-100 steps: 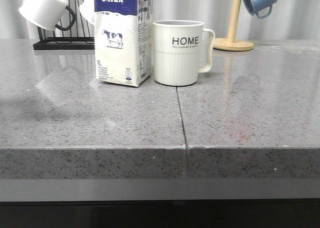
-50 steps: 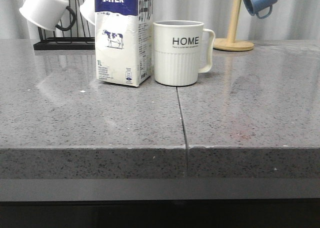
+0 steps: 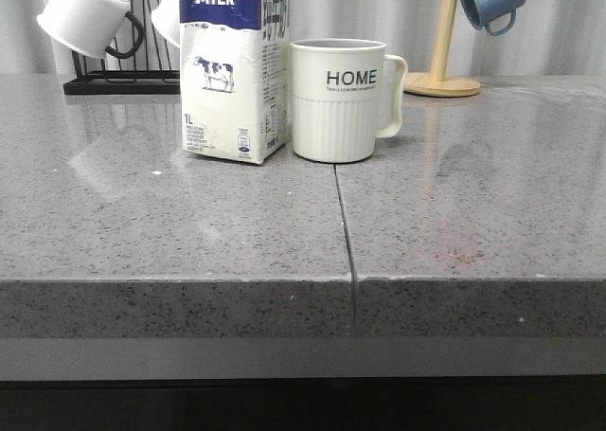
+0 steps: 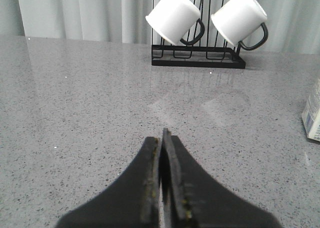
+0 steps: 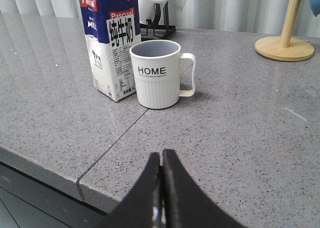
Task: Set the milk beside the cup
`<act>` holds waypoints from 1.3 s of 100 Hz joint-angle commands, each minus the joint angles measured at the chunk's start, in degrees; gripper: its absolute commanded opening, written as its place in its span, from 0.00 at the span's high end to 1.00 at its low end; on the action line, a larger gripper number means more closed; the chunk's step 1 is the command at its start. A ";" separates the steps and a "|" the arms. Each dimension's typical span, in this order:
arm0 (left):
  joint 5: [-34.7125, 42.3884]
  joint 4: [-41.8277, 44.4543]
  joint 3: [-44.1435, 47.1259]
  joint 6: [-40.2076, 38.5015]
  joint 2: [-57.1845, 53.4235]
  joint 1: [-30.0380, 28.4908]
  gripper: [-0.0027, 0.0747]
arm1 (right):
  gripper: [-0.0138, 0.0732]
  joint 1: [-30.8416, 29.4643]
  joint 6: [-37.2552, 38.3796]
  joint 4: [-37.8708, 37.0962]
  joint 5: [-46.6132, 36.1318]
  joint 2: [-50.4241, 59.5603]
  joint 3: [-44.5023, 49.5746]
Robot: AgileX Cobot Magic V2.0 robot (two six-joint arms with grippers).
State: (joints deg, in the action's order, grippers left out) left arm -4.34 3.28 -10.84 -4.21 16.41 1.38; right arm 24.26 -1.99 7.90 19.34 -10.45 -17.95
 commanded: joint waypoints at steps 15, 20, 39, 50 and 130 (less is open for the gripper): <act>4.34 0.45 1.70 -0.39 -3.64 -0.16 0.99 | 0.92 -0.04 -0.14 -0.21 -4.17 -0.49 -1.51; 4.34 0.45 2.34 -0.39 -4.27 -0.16 0.99 | 0.92 -0.04 -0.14 -0.21 -4.17 -0.49 -1.51; 6.14 1.31 5.88 -0.26 -7.81 -0.16 0.99 | 0.92 -0.04 -0.14 -0.21 -4.17 -0.49 -1.51; 5.80 -2.27 9.62 4.21 -12.85 -1.55 0.99 | 0.92 -0.04 -0.14 -0.21 -4.17 -0.49 -1.51; 0.04 -5.17 13.17 7.44 -18.36 0.57 0.99 | 0.92 -0.04 -0.14 -0.21 -4.19 -0.45 -1.51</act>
State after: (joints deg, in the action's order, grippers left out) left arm -8.38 -1.34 -0.26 3.22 -0.18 1.54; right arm 24.26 -1.89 7.90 19.43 -10.44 -17.95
